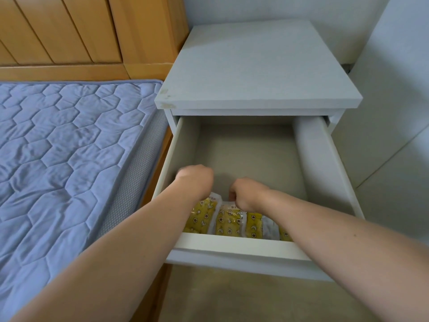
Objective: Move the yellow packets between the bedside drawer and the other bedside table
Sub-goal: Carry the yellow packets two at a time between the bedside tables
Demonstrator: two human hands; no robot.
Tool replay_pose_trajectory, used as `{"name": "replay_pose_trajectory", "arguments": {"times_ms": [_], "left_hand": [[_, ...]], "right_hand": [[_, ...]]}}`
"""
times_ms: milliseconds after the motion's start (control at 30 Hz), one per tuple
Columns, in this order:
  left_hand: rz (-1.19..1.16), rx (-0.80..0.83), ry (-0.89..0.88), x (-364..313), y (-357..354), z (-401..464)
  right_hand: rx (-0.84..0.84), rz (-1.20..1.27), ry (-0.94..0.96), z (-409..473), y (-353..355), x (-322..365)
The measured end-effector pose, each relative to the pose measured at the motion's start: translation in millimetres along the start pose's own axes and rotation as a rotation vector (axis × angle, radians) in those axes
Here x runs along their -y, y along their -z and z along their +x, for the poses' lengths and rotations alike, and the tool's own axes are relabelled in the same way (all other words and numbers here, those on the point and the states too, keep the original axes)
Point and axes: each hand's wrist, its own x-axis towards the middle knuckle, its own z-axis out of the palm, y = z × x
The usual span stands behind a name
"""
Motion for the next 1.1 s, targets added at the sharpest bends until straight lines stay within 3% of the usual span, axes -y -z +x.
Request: {"name": "replay_pose_trajectory", "arguments": {"times_ms": [267,367,467,600,900,1100], "left_hand": [[-0.23,0.055,0.027,11.7,-11.4,10.2],[-0.133,0.042,0.011,9.4,-14.7,8.9],[0.159,0.026,-0.045,1.8,-13.6,3.9],[0.384,0.164,-0.076,-1.7,-19.6,3.8],[0.465,0.299,-0.121,-2.6,-23.4,0.5],[0.421,0.271,-0.134,2.3,-27.3,-1.0]], "right_hand": [[-0.033,-0.023,-0.041,-0.9,3.2,-1.4],[-0.019,-0.014,-0.059,0.0,0.5,-2.8],[0.012,-0.01,-0.05,1.3,-4.3,-2.7],[0.03,0.005,-0.052,0.5,-5.9,-2.6],[0.023,0.038,-0.064,-2.7,-7.3,-10.7],[-0.004,0.045,-0.068,-6.1,-5.7,-13.1]]}}
